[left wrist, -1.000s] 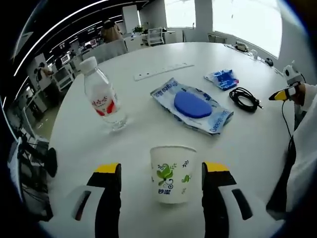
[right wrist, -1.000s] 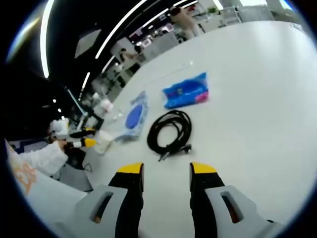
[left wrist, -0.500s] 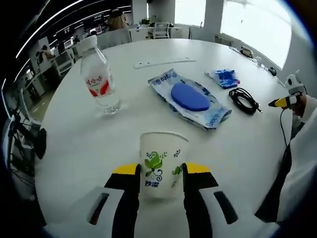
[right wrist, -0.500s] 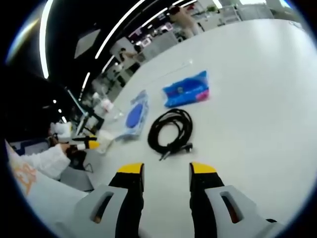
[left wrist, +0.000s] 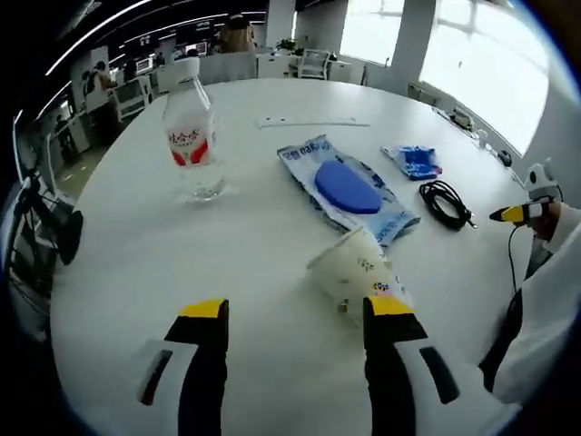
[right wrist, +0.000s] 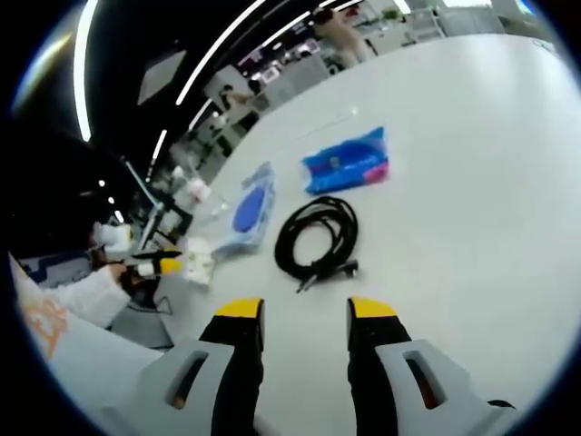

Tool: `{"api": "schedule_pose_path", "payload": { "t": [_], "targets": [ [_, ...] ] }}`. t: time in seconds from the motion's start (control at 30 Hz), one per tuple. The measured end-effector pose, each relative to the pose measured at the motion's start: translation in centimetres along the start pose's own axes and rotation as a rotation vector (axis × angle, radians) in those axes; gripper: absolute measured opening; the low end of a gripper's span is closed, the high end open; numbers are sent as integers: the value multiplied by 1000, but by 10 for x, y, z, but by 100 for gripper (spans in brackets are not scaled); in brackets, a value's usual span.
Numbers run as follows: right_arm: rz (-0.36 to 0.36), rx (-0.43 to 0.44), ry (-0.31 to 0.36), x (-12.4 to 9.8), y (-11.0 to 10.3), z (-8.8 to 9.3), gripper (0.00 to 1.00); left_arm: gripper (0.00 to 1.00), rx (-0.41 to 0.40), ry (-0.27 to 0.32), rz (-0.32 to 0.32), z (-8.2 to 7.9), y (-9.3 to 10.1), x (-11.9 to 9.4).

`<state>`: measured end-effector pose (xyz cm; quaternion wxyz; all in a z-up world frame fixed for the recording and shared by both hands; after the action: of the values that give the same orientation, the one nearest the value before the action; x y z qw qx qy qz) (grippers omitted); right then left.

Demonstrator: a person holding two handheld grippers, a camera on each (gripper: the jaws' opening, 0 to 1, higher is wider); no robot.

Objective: Arrange the tabletop items into an orderly group along one side of the table until the central work area is clear of visible clutter.

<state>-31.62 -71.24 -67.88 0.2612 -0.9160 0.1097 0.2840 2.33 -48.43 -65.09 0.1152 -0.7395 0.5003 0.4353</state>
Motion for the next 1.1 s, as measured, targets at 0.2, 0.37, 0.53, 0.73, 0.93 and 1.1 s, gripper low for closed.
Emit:
{"api": "schedule_pose_path", "payload": {
  "t": [0.2, 0.37, 0.53, 0.73, 0.93, 1.1],
  "targets": [
    [-3, 5, -1, 1, -2, 1, 34, 85, -310, 26, 187, 4, 60, 11],
    [-7, -1, -1, 0, -2, 1, 34, 69, -252, -91, -40, 27, 59, 45],
    [11, 11, 18, -7, 3, 0, 34, 42, -457, 19, -47, 26, 56, 54],
    [20, 57, 36, -9, 6, 3, 33, 39, -382, 95, 5, 18, 60, 38],
    [-15, 33, 36, -1, -5, -2, 33, 38, -298, 162, 114, 6, 72, 17],
    [-50, 26, 50, 0, -13, -10, 33, 38, -275, 272, 239, -8, 90, 6]
  ]
}}
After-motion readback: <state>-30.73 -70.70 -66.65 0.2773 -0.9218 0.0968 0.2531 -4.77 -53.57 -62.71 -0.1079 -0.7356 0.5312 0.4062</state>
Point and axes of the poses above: the point that each gripper's makers call its tool centre point, and the gripper's own axes: x roughly forward along the fingers, y roughly to its right, z roughly out of its underside, the point moved 7 cm from there along -x, roughly backward along the fingers, and after that the axes turned 15 degrees about -x, right-handed, at the moved point
